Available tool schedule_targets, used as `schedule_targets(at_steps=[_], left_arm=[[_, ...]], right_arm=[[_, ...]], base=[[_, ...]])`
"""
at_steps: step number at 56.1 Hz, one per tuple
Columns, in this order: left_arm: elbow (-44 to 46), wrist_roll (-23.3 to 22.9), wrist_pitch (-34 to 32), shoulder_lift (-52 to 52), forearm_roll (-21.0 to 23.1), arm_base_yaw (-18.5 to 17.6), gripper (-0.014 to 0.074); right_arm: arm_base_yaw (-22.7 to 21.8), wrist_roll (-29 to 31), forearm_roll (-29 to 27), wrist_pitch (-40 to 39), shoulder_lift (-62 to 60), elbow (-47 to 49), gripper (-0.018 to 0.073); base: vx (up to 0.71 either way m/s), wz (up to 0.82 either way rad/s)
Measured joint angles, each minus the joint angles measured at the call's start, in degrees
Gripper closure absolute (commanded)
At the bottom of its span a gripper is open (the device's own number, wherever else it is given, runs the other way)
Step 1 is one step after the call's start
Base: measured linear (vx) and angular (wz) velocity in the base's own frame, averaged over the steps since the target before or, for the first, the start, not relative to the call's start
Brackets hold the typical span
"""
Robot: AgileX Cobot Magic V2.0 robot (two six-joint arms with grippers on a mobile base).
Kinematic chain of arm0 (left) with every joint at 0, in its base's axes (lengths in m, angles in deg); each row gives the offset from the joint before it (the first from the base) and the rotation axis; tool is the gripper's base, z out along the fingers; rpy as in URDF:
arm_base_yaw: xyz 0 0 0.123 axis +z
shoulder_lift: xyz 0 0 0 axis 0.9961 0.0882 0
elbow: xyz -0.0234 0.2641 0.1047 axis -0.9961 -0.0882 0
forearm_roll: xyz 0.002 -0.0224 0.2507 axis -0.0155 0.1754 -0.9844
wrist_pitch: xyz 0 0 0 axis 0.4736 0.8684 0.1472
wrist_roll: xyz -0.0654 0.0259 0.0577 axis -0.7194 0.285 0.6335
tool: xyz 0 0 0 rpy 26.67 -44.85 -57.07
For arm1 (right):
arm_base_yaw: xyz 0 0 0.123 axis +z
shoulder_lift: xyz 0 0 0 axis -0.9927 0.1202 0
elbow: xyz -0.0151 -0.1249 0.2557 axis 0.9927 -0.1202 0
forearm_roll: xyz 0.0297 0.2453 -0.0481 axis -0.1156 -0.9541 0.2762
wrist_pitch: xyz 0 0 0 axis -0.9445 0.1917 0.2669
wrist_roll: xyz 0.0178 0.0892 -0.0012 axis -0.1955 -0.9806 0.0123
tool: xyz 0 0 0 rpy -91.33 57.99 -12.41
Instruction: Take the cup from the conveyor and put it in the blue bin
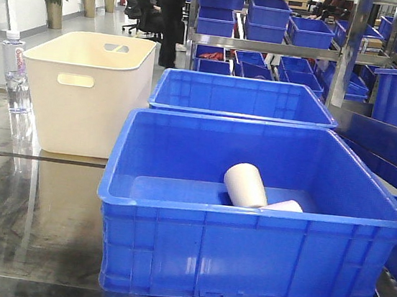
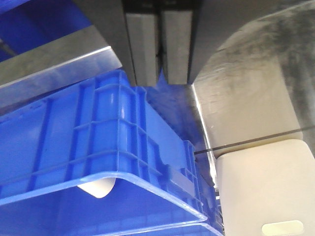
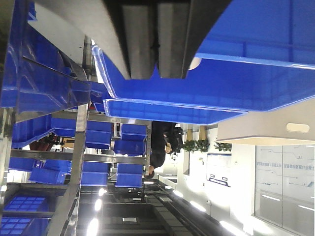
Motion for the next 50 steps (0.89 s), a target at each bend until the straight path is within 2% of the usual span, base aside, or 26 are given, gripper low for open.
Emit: schedule_targets(at_steps=[3, 6, 9, 16, 22, 25, 29, 36, 50], left_arm=[[-0.21, -1.53, -0.13, -0.71, -5.56, 0.0, 0.0596], [-0.96, -5.68, -0.37, -2.3, -11.77, 0.08, 0.0596], [-2.69, -12.28, -0.63, -4.54, -18.61, 0.5, 0.0596], [-10.5, -31.51, -1.48, -13.97, -34.64, 2.72, 0.0596], [-19.22, -43.23, -1.38, -22.87, -43.25, 4.93, 0.0596], [-22.72, -46.41, -1.24, -26.6, -45.31, 5.68, 0.0596], [-26.82, -47.95, -1.12, -31.49, -46.51, 6.48, 0.0596], [-29.09, -48.65, -1.32, -35.49, -47.07, 6.88, 0.0596], [-29.09, -48.72, -1.26, -35.63, -47.24, 6.89, 0.0596]], right_arm=[[0.0, 0.0, 0.0, 0.0, 0.0, 0.0, 0.0568], [0.0, 0.0, 0.0, 0.0, 0.0, 0.0, 0.0568], [0.0, 0.0, 0.0, 0.0, 0.0, 0.0, 0.0568], [0.0, 0.0, 0.0, 0.0, 0.0, 0.0, 0.0568], [0.0, 0.0, -0.05, 0.0, 0.0, 0.0, 0.0568], [0.0, 0.0, -0.15, 0.0, 0.0, 0.0, 0.0568], [0.0, 0.0, -0.15, 0.01, 0.0, 0.0, 0.0568], [0.0, 0.0, -0.15, 0.14, 0.12, 0.0, 0.0568], [0.0, 0.0, -0.15, 0.27, 0.12, 0.0, 0.0568]], base=[[0.0, 0.0], [0.0, 0.0], [0.0, 0.0], [0.0, 0.0], [0.0, 0.0], [0.0, 0.0], [0.0, 0.0], [0.0, 0.0], [0.0, 0.0]])
